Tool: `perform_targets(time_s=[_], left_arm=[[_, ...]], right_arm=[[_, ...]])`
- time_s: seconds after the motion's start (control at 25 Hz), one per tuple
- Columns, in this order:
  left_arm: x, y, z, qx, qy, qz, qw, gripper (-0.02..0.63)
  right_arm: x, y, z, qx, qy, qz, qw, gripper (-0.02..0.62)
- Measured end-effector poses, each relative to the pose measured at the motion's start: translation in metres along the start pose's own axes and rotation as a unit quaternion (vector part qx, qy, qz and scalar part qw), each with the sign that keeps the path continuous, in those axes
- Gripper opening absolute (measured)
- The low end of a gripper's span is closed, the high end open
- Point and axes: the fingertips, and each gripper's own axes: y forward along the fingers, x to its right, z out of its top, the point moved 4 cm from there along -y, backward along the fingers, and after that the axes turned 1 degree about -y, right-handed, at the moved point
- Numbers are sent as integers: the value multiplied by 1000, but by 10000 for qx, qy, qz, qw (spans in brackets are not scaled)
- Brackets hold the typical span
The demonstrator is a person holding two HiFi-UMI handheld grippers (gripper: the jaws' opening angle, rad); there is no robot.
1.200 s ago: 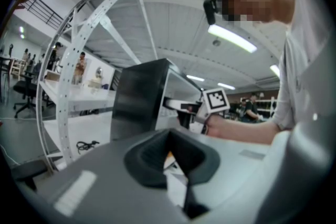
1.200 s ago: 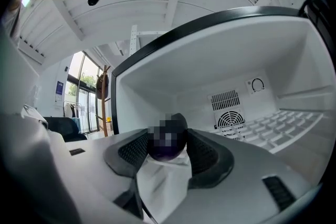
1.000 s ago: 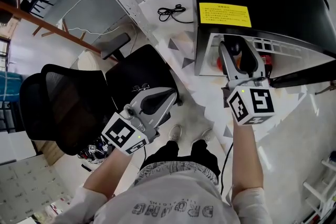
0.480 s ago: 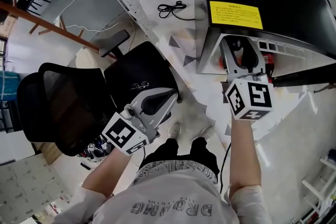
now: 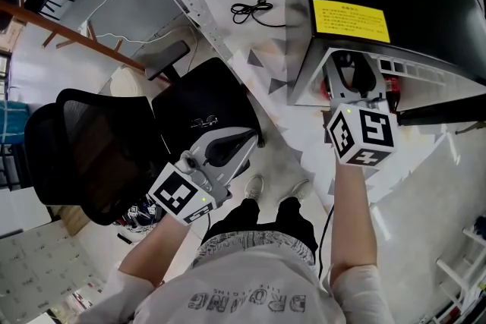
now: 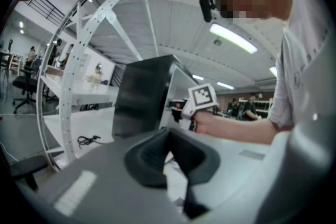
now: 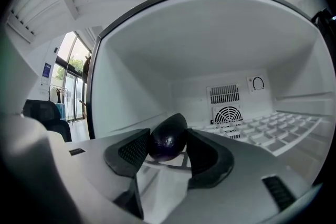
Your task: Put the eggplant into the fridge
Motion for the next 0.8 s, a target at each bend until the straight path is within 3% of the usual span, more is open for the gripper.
perform_targets(time_s=[0.8], left_arm=[[0, 9, 3, 39, 22, -4, 10000, 8]], right_arm=[[-2, 8, -6, -263, -374, -54, 9989, 218]])
